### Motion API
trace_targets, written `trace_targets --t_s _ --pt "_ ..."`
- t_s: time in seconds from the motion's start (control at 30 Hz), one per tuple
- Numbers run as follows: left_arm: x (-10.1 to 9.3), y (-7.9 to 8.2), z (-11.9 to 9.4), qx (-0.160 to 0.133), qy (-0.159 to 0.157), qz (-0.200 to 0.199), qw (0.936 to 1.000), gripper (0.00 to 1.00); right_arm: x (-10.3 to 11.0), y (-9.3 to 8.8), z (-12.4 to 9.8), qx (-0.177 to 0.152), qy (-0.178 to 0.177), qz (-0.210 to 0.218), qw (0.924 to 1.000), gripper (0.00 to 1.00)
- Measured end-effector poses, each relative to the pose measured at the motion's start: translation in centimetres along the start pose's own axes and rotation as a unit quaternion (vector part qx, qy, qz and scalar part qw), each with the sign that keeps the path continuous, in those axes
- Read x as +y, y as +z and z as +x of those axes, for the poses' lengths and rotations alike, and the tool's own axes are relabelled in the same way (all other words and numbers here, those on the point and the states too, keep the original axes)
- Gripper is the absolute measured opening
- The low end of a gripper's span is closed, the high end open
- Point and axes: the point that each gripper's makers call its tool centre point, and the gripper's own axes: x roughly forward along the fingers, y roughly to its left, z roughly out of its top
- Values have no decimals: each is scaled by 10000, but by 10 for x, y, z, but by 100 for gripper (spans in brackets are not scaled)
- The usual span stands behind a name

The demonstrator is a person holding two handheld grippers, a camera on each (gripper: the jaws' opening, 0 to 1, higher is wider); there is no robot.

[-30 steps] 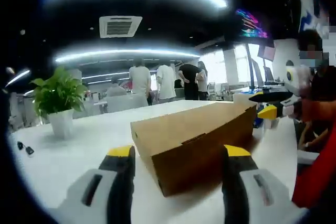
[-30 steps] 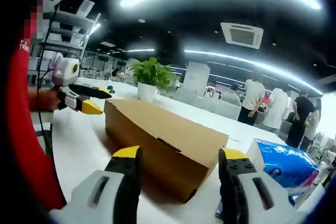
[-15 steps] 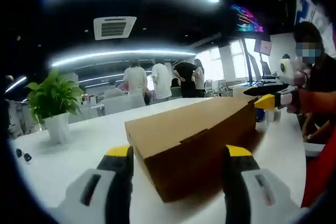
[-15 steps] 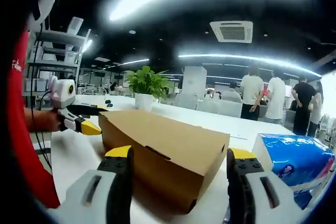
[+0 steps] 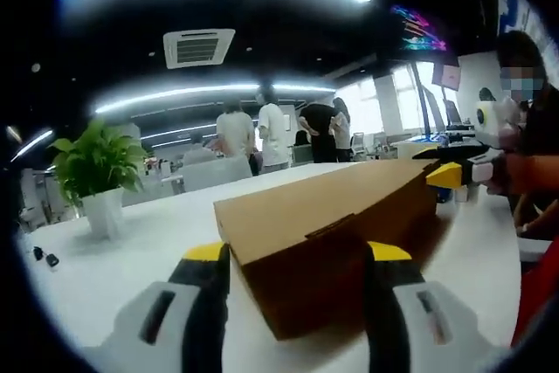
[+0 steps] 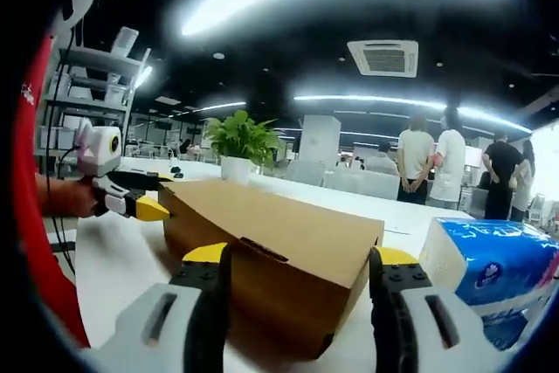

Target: Operate the shoe box by opening the lid, removing the specified soft item, and placing it in the target area until the item is outside and the box remains undamaged.

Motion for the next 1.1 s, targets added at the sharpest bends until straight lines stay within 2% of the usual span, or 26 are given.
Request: trace_targets --t_s 0.63,1.1 --pt "-13 0 -17 89 -103 -37 9999 60 -3 -5 -25 92 50 41 9999 64" --pt "-31 1 -25 155 -197 -5 9997 57 -3 -5 -41 162 71 11 9998 64"
